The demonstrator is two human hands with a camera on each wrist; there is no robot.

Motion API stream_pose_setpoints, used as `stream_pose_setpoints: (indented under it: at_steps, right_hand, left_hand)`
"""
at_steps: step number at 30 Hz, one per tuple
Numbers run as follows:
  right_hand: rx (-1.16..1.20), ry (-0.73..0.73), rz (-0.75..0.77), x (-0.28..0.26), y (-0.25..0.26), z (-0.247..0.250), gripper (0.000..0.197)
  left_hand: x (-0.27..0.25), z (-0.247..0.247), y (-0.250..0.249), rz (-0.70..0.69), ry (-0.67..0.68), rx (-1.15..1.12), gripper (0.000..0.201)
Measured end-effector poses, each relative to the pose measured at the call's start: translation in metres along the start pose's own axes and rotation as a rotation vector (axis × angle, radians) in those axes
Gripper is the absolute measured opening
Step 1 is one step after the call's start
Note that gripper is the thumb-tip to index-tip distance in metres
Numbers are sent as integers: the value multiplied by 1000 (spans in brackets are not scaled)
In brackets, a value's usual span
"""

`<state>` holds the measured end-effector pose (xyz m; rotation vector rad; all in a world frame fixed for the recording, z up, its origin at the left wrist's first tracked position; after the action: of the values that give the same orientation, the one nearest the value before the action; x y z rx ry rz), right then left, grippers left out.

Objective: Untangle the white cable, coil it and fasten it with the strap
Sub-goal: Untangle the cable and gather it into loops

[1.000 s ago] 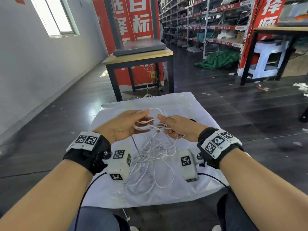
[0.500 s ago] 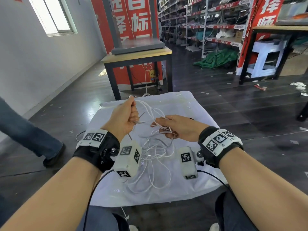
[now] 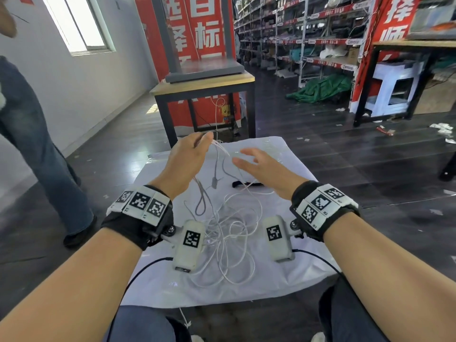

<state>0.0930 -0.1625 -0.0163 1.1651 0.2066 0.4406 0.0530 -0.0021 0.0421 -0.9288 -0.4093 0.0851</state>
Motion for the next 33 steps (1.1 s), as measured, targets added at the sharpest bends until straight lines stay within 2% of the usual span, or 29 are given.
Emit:
stream_pose_setpoints:
  at_steps: [2, 5, 7, 10, 15, 22, 30, 33]
  right_hand:
    - [13, 70, 103, 0, 19, -9, 62]
    - [-5, 211, 120, 1, 30, -28, 53]
    - [-6, 247, 108, 2, 31, -35, 46]
    - [132, 290, 78, -1, 31, -42, 24]
    - [210, 300, 68, -5, 38, -43, 28]
    - [370, 413, -62, -9, 34, -52, 29]
    - [222, 402, -121, -11, 20, -53, 32]
    - [297, 329, -108, -8, 17, -45, 33]
  left_hand:
    - [-1, -5, -9, -35, 45, -29, 48]
    - [-1, -10, -20, -33, 96, -185, 40]
    - [0, -11, -23, 13, 102, -367, 32]
    - [6, -11, -20, 117, 76, -629, 36]
    - [12, -18, -15, 240, 48, -815, 40]
    - [18, -21, -4, 338, 16, -836, 41]
    - [9, -18, 20, 401, -21, -689, 36]
    - [7, -17, 28, 362, -17, -561, 35]
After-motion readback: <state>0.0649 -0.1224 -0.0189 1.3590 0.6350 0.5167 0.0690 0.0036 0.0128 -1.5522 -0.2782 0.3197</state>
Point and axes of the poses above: each hand's wrist, its own x-axis towards the middle knuckle, its own z-axis out of the back of the hand, y = z × x, the point moved 8 cm from there along x, towards the middle knuckle, and after that the axes turned 1 degree about x, right-handed, at the moved point
